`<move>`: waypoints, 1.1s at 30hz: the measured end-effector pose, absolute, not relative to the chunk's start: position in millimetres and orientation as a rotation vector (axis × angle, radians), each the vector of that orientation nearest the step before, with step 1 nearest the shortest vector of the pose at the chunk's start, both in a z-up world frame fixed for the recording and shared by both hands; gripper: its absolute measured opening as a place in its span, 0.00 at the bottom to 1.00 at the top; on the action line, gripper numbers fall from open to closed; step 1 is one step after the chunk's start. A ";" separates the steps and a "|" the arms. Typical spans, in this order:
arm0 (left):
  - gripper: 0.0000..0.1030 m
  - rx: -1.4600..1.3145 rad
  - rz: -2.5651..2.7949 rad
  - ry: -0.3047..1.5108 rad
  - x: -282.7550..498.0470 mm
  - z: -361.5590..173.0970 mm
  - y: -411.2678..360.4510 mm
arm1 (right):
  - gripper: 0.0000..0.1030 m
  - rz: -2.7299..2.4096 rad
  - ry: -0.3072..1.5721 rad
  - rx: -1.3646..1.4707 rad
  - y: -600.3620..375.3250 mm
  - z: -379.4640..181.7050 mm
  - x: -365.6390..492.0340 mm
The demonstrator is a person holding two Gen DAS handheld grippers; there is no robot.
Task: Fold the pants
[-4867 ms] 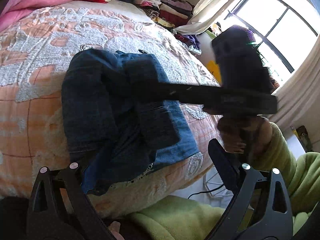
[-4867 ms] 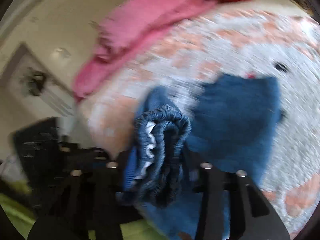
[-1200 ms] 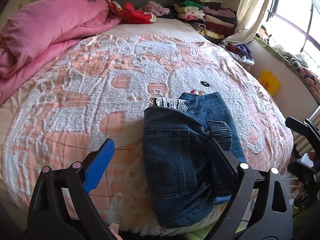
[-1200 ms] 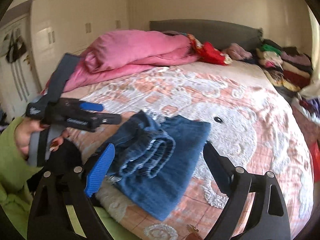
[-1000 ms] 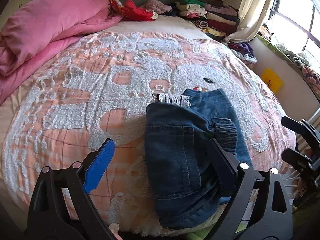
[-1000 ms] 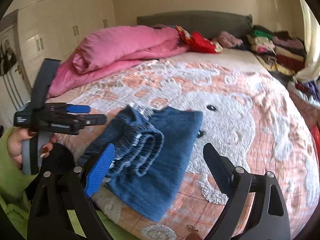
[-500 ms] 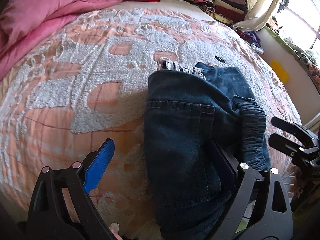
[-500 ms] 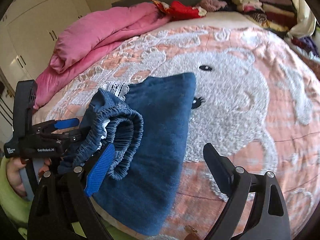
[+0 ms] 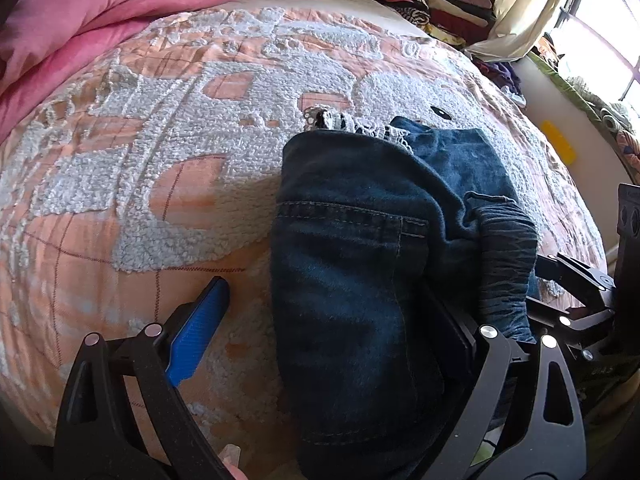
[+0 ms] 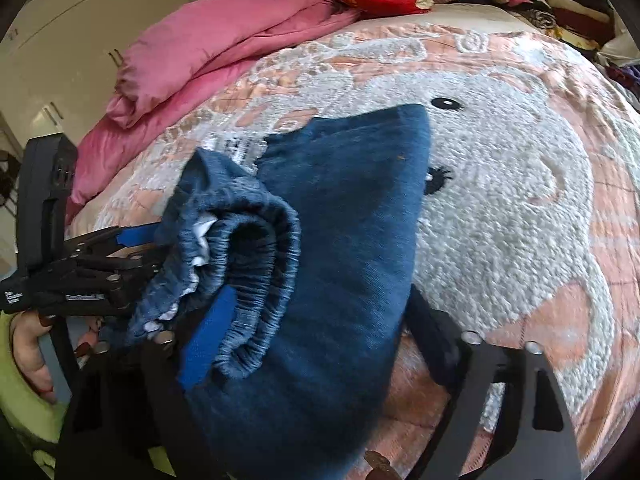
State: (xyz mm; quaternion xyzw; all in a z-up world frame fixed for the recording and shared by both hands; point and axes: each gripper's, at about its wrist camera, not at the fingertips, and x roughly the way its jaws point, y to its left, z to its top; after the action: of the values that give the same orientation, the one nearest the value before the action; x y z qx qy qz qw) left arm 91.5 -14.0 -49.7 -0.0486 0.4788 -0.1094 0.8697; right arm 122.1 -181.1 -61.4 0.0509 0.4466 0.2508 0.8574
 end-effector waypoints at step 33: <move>0.24 -0.077 -0.192 0.871 171.4 7.0 -21.8 | 0.20 0.552 0.751 -0.006 -147.9 -2.4 210.8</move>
State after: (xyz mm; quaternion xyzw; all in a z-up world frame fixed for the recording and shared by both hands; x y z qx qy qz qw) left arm 171.4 -21.8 7.0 -0.0372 0.4211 -0.0927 0.9015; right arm 210.8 -147.9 -2.4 -0.0031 0.3619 0.2661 0.8934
